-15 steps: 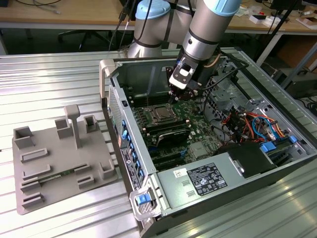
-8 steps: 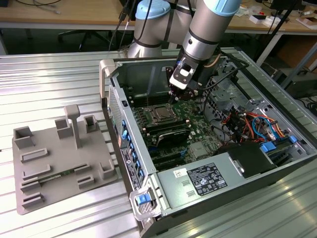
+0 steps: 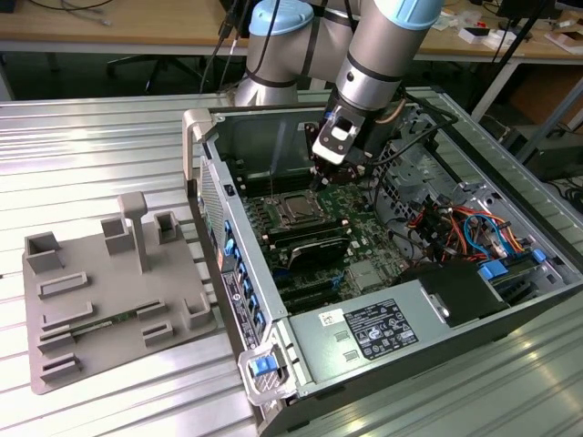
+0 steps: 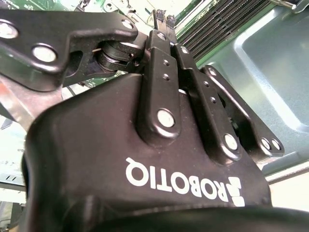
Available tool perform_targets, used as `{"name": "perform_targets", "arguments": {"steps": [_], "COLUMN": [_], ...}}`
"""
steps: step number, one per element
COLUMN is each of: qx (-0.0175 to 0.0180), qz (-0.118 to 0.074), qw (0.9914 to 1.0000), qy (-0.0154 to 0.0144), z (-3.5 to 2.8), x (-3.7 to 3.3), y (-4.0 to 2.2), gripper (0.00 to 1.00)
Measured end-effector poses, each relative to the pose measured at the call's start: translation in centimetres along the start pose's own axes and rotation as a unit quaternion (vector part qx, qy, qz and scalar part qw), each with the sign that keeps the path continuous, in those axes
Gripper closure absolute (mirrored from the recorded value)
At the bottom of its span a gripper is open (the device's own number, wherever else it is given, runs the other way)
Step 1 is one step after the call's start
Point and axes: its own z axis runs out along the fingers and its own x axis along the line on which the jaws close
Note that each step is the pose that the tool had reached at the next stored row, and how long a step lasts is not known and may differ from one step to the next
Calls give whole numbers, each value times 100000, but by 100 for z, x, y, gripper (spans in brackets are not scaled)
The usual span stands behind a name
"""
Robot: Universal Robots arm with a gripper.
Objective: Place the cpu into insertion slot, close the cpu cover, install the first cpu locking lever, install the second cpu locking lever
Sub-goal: 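Install the first cpu locking lever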
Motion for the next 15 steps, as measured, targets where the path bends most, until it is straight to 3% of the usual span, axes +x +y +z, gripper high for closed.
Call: {"name": "perform_targets", "arguments": {"steps": [15], "qx": [70], "qz": [-1479], "qw": [99989], "qy": [-50], "z": [0], "x": [0], "y": [0], "gripper": [89]}}
